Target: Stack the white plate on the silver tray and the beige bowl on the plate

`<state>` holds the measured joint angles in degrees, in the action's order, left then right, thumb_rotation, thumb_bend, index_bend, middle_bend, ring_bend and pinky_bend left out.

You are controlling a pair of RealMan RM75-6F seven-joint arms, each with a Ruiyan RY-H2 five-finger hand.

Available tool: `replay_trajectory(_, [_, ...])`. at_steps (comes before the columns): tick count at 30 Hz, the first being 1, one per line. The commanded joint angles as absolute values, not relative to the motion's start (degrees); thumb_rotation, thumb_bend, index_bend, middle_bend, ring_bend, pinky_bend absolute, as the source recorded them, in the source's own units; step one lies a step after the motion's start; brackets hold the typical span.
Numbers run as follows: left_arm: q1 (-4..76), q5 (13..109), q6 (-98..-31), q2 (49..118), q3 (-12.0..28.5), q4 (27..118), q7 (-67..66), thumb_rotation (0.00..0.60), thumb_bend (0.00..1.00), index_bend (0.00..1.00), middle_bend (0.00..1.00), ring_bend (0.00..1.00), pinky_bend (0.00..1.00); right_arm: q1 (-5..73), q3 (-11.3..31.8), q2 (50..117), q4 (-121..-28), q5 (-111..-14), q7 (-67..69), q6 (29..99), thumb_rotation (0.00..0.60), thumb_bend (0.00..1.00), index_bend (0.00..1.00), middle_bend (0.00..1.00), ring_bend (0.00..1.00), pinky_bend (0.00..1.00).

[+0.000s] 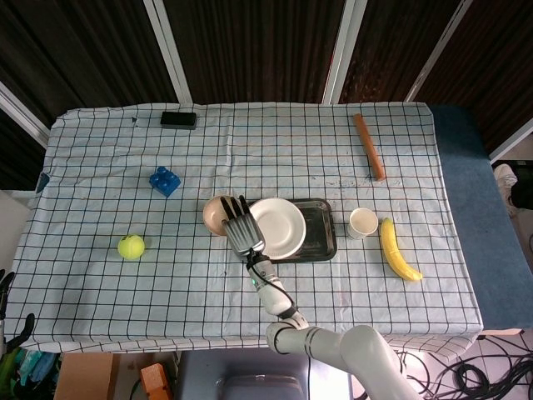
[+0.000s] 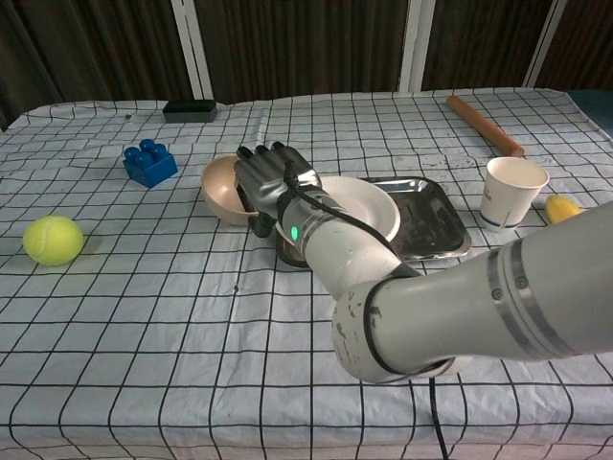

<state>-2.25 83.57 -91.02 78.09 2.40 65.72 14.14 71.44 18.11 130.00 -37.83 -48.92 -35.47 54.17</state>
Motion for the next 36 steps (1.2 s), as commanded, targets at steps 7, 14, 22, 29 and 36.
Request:
replay_trajectory(7, [-2.41, 83.73, -91.27, 78.08, 2.68, 65.73, 14.24, 0.600, 0.38, 0.00, 0.00, 0.00, 0.00, 71.36, 16.64, 130.00, -37.55, -50.50, -32.53, 57.30, 0.600, 0.41, 0.63, 0.00, 0.00, 0.00])
replay_trajectory(14, [-2.50, 83.84, -91.21, 78.43, 2.75, 65.54, 14.02, 0.600, 0.38, 0.00, 0.00, 0.00, 0.00, 68.59, 16.32, 127.71, -39.98, -57.44, -29.25, 63.59, 0.600, 0.41, 0.65, 0.00, 0.00, 0.00])
replay_trajectory(22, [-2.49, 84.81, -91.97, 78.45, 2.62, 66.52, 12.73, 0.600, 0.38, 0.00, 0.00, 0.00, 0.00, 63.06, 15.47, 119.48, -52.68, -61.88, -33.23, 68.60, 0.600, 0.41, 0.65, 0.00, 0.00, 0.00])
replay_trajectory(29, [-2.22, 85.12, -91.46, 78.43, 2.46, 67.35, 11.51, 0.600, 0.38, 0.00, 0.00, 0.00, 0.00, 57.27, 12.76, 111.33, -62.90, -65.41, -36.56, 72.10, 0.600, 0.41, 0.65, 0.00, 0.00, 0.00])
replay_trajectory(36, [-2.11, 85.45, -91.60, 78.33, 2.45, 68.11, 10.36, 0.600, 0.38, 0.00, 0.00, 0.00, 0.00, 53.92, 12.66, 107.47, -65.83, -66.11, -36.55, 72.19, 0.600, 0.41, 0.65, 0.00, 0.00, 0.00])
